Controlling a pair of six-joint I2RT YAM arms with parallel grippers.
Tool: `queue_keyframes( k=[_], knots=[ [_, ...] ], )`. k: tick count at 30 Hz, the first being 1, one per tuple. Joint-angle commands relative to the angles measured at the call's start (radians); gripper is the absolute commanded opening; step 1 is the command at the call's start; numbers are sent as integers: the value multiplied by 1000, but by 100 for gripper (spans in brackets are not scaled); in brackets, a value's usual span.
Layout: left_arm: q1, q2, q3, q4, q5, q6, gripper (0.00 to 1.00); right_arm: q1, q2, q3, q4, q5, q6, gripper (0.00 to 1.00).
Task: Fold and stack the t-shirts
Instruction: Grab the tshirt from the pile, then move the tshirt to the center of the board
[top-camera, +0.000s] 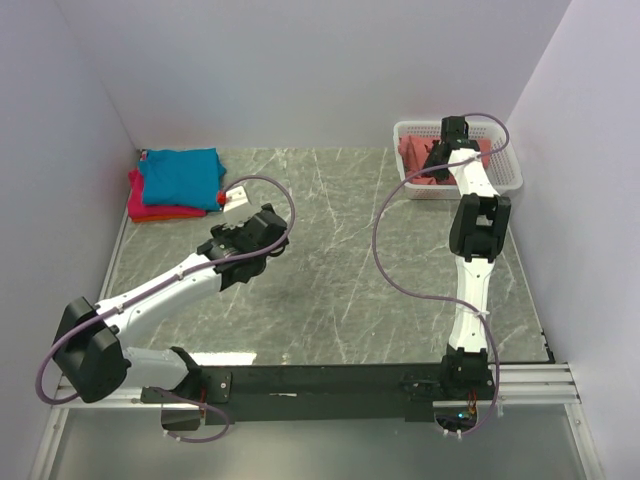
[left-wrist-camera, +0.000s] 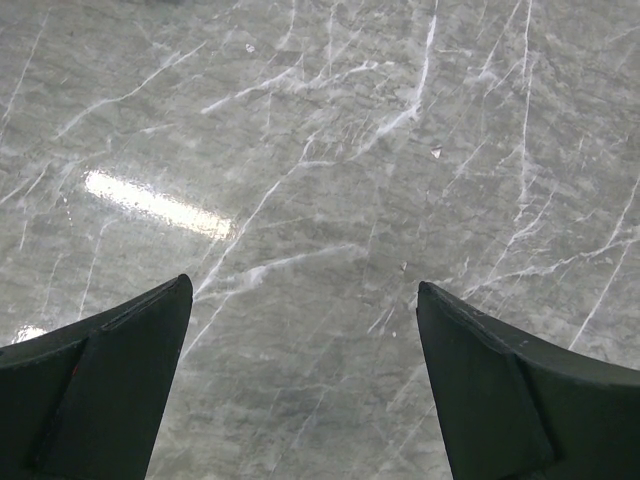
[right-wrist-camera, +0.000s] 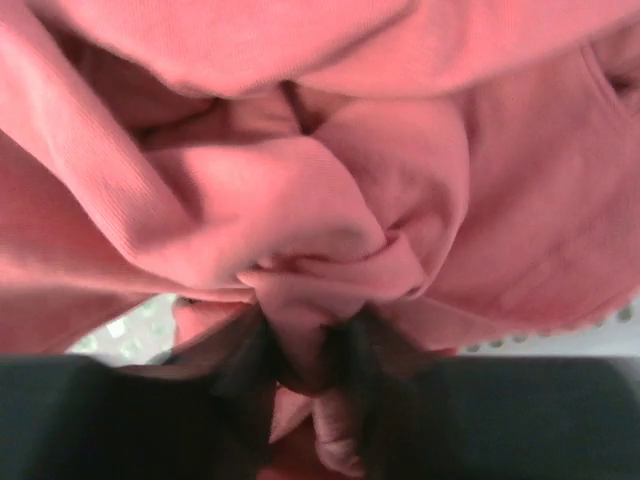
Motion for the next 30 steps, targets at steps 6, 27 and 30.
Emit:
queue_keyframes(
  k=[6, 27, 30],
  knots=[
    [-2, -71, 18, -11, -4, -19, 99, -5, -129, 32, 106, -98, -26, 0],
    [-2, -384, -100, -34, 43, -56, 99, 308, -959, -209, 175, -313, -136, 0],
    [-2, -441, -112, -77, 31, -82, 99, 372, -1045, -331, 235, -448, -95, 0]
  ],
)
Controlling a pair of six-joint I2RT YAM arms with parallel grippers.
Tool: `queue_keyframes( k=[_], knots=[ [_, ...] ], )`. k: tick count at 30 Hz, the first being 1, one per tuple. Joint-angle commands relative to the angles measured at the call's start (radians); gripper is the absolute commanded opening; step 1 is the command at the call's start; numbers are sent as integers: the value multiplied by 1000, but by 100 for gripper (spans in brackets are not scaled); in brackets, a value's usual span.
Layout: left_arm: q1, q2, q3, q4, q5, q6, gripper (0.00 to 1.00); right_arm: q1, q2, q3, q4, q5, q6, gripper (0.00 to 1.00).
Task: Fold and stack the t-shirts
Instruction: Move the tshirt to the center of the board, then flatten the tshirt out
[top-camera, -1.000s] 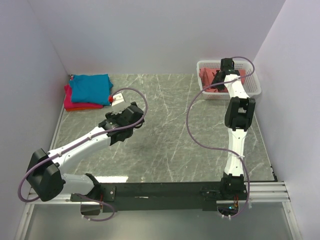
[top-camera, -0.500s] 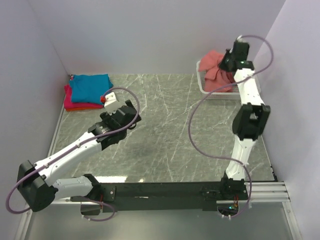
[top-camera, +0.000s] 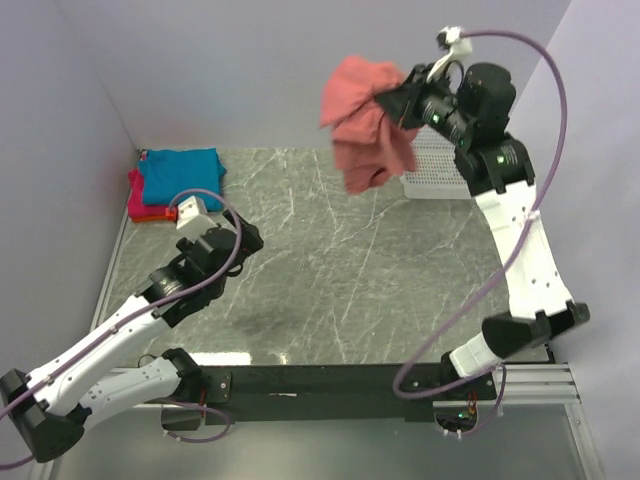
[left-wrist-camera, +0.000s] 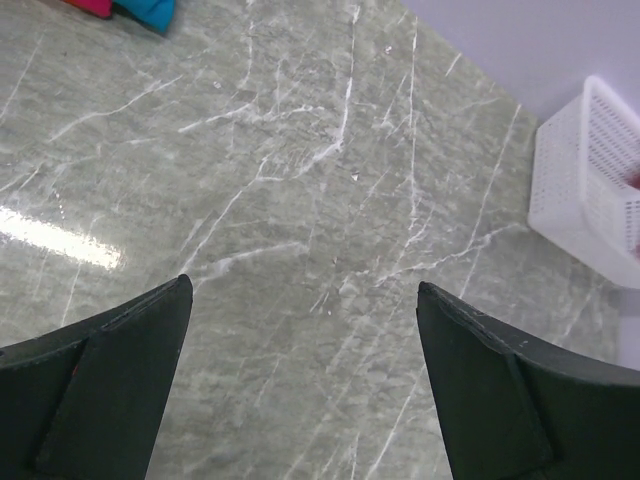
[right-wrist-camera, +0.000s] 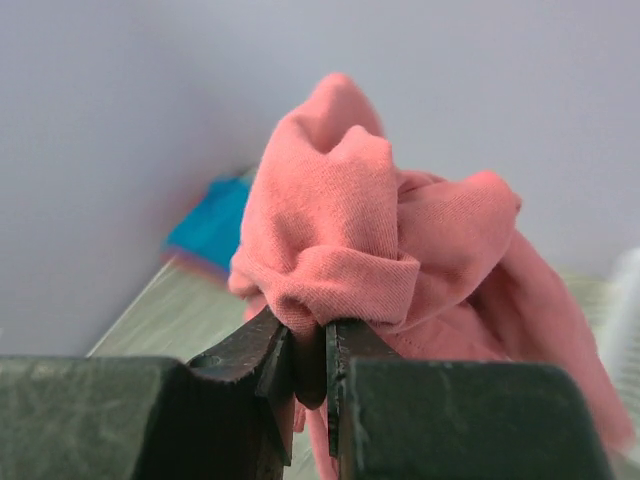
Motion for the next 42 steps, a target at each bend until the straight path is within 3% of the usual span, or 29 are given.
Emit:
queue_keyframes(
  k=[1, 3, 6, 8, 9, 10, 13, 15, 18, 20, 22, 26, 32, 36, 42],
  knots=[
    [-2, -70, -16, -56, -13, -47, 99, 34, -100, -146, 57, -189, 20, 1],
    [0, -89, -21, -88, -27, -70, 99, 40, -160, -249, 110, -223, 70, 2],
    [-2, -112, -25, -113, -46, -82, 99, 32, -236, -496, 127, -116, 129, 8],
    [-2, -114, -32, -119, -59, -90, 99, 5, -270, -675, 85, 48, 182, 26],
    [-2, -111, -36, -119, -62, -93, 99, -39, -278, -737, 74, 105, 204, 57],
    [-2, -97, -41, -116, -59, -94, 99, -66, -286, -848, 69, 184, 222, 67],
    [4, -51, -41, -104, -19, -78, 99, -159, -296, -979, 32, 249, 251, 76],
    [29, -20, -42, -88, 40, -50, 99, -158, -322, -1015, 18, 302, 224, 78],
    [117, 60, -51, -56, 137, -15, 99, -121, -364, -1075, 69, 237, 172, 79],
    [203, 121, -62, -9, 231, 7, 100, -31, -367, -1093, 71, 257, 143, 79],
    [268, 184, -85, 42, 348, 50, 99, 64, -352, -1099, 72, 282, 150, 79],
    [389, 303, -73, 151, 438, 83, 99, 150, -297, -1130, 139, 302, 250, 78],
    [438, 529, 33, 262, 475, 68, 96, 200, -180, -1116, 183, 272, 288, 77],
    [466, 722, 140, 245, 512, 68, 87, 207, -126, -1112, 161, 288, 331, 72],
    [469, 863, 195, 274, 510, 53, 73, 207, -117, -1154, 198, 260, 365, 71]
  ],
)
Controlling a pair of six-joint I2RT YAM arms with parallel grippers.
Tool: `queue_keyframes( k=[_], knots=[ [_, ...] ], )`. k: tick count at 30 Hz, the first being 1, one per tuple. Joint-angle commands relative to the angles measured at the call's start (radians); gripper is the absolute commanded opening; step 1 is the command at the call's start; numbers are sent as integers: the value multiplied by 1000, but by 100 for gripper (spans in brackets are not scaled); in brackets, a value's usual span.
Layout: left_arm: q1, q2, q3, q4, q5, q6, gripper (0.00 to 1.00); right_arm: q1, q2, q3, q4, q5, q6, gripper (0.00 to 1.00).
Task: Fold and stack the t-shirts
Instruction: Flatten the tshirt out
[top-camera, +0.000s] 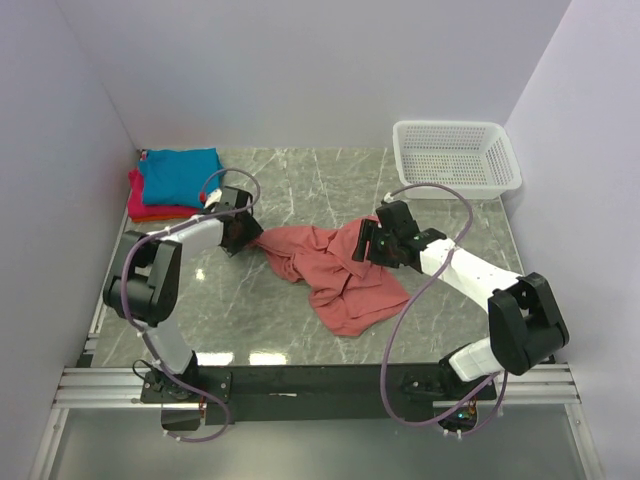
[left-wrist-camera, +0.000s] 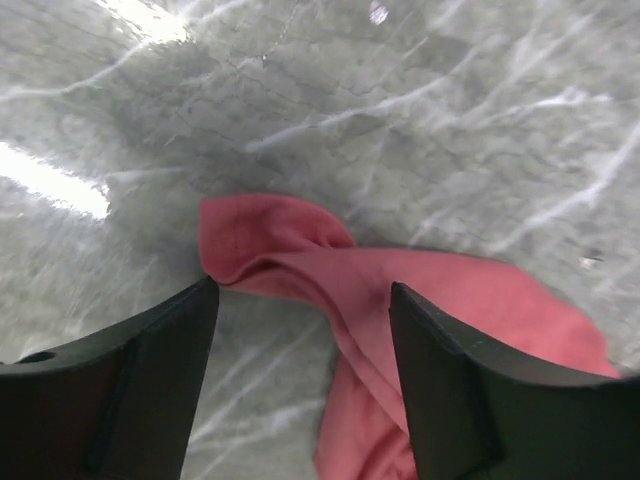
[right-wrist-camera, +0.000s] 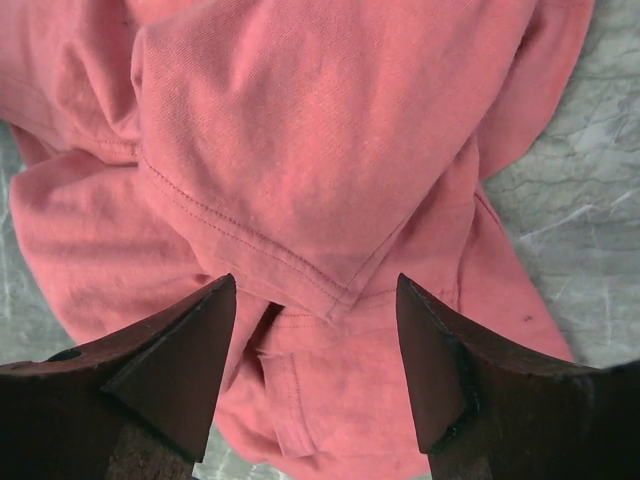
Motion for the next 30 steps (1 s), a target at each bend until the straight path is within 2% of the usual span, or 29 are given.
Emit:
queue_keyframes(
  k=[1, 3, 4, 5, 6, 15, 24, 30],
  knots=[
    [2, 53, 61, 31, 6, -7, 67, 5, -9, -23, 55, -4, 38, 71],
    [2, 92, 84, 26, 8, -3, 56, 5, -14, -41, 55, -4, 43, 71],
    [2, 102, 90, 24, 14, -4, 47, 4, -17, -48, 58, -4, 47, 71],
    [2, 112, 107, 6, 11, -7, 11, 7, -20, -55, 60, -4, 55, 71],
    [2, 131, 115, -8, 3, -9, 1, 5, -21, -69, 63, -7, 60, 70],
    [2, 67, 29, 24, 5, -9, 1, 5, 15, -92, 159, -52, 98, 66],
    [2, 23, -28, 52, -1, -1, 1, 4, 114, -51, 198, -10, 118, 65],
    [2, 24, -29, 52, -3, 2, 1, 4, 123, -38, 222, 20, 115, 64]
  ],
)
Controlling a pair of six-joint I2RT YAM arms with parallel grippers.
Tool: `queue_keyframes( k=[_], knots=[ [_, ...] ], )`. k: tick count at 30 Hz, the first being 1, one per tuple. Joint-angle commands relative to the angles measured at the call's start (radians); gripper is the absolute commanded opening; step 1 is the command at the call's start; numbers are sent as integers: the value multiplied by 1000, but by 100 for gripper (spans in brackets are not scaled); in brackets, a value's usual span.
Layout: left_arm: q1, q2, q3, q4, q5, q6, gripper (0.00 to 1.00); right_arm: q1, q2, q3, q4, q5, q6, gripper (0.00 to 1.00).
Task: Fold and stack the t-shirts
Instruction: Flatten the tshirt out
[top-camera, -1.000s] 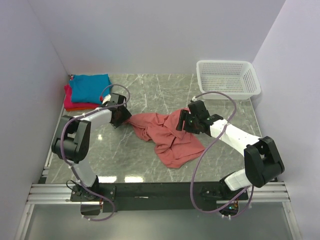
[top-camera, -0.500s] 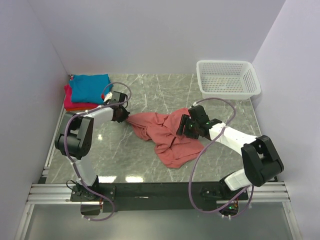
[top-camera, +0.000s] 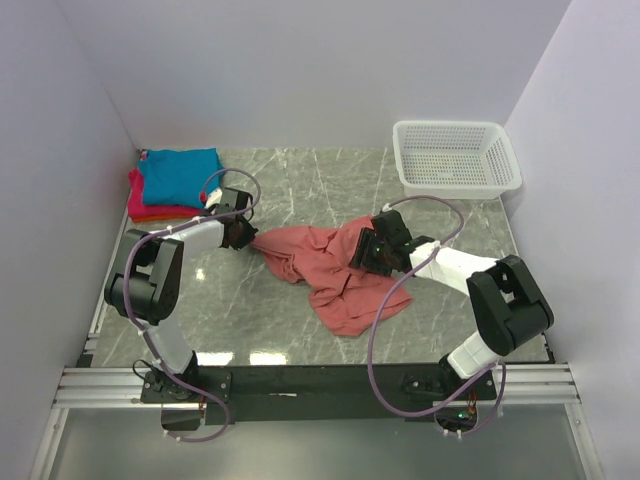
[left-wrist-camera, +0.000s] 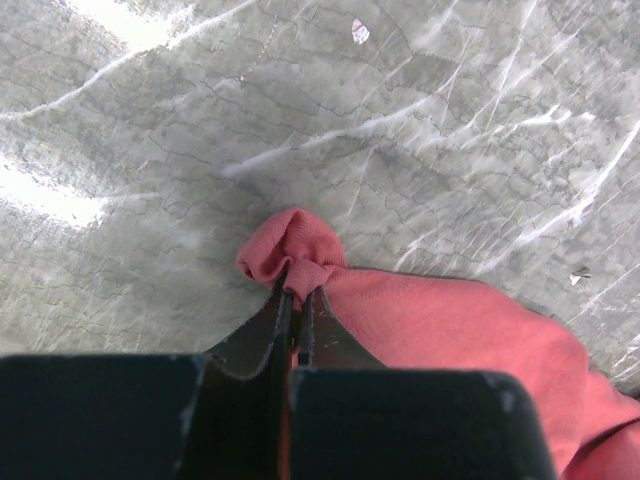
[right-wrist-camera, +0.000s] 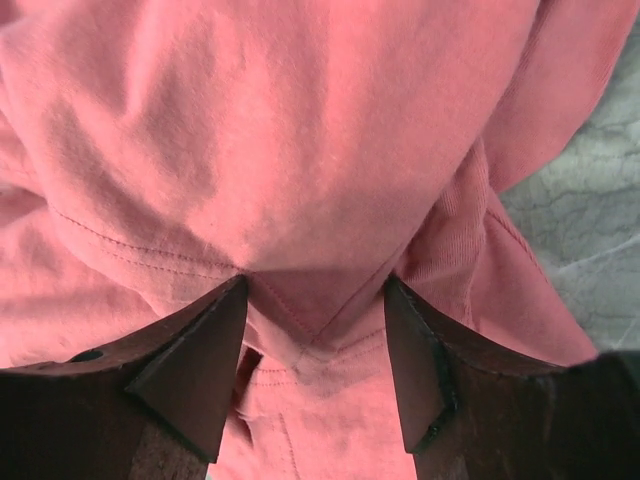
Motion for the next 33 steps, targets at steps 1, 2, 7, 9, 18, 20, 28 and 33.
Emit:
queue_keyframes(
  k=[1, 2, 7, 9, 18, 20, 28, 33],
  knots=[
    [1, -20, -20, -25, -10, 11, 1, 3, 2, 53, 37, 50, 4, 64],
    [1, -22, -20, -26, -11, 11, 1, 4, 0, 62, 29, 58, 1, 63],
    [1, -26, -20, -28, -22, 12, 1, 4, -15, 73, -3, 91, -4, 59],
    [1, -26, -23, -28, -25, 12, 1, 4, -7, 76, 3, 88, -2, 58],
    [1, -32, -26, -28, -33, 14, 1, 7, 7, 111, -31, 122, -13, 18],
    [1, -35, -24, -34, -40, 14, 1, 7, -3, 114, -40, 145, -19, 4],
    [0, -92, -9, -61, -71, 23, 1, 9, -90, 113, -55, 188, -45, 0],
    [0, -234, 8, -113, -129, 28, 1, 9, -263, 160, -169, 323, -100, 0]
  ],
)
